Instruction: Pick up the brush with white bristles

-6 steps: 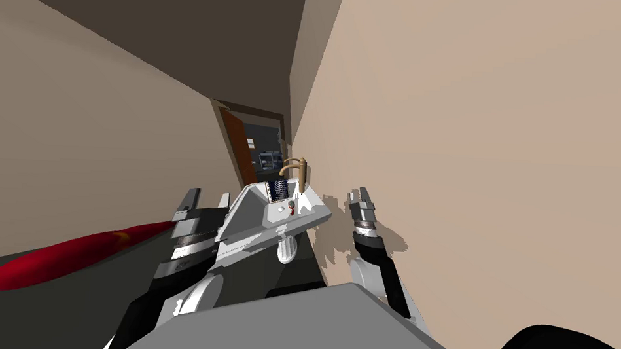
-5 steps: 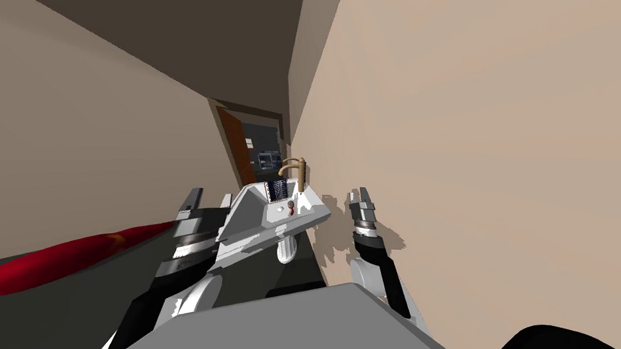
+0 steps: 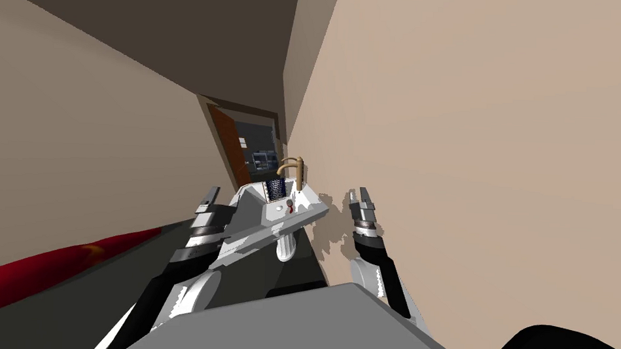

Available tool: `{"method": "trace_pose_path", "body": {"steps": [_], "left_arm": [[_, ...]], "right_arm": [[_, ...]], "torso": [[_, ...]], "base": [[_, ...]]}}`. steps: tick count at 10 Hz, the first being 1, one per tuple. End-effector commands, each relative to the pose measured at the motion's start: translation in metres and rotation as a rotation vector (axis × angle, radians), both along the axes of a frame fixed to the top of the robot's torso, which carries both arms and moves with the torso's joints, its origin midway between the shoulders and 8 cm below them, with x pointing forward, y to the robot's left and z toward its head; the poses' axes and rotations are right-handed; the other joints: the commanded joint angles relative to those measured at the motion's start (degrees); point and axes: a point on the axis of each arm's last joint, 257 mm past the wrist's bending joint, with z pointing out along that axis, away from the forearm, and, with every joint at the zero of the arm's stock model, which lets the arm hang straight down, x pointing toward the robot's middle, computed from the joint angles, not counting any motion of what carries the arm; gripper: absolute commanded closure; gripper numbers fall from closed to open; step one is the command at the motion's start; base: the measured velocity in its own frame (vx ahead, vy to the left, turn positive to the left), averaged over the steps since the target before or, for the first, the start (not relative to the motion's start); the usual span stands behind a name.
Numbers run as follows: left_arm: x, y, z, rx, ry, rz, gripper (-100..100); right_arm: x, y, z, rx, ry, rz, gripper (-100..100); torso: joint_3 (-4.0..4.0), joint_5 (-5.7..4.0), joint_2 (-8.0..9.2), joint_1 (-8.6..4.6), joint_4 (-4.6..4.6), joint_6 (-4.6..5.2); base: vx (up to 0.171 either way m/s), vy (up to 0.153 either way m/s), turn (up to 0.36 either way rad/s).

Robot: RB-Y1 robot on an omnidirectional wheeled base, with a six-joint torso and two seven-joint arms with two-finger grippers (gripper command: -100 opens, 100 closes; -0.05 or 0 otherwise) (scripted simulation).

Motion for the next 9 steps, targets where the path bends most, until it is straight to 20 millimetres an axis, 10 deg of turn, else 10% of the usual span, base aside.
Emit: {"method": "trace_pose_path", "body": {"steps": [1,9], "left_arm": [[0.014,0.001,-0.009,0.012,0.047,-0.015,-100],[0.061,0.009,-0.054,0.032,0.246,-0.044,-100]], "right_arm": [[0.000,0.000,0.000,0.000,0.000,0.000,0],[0.000,0.000,0.000,0.000,0.000,0.000,0]], "torso": [[0.00,0.00,0.00,0.00,0.00,0.00],[0.01,0.00,0.02,0.02,0.00,0.00]], "base": [[-0.051,0.050,-0.202],[-0.051,0.045,-0.135]]}}
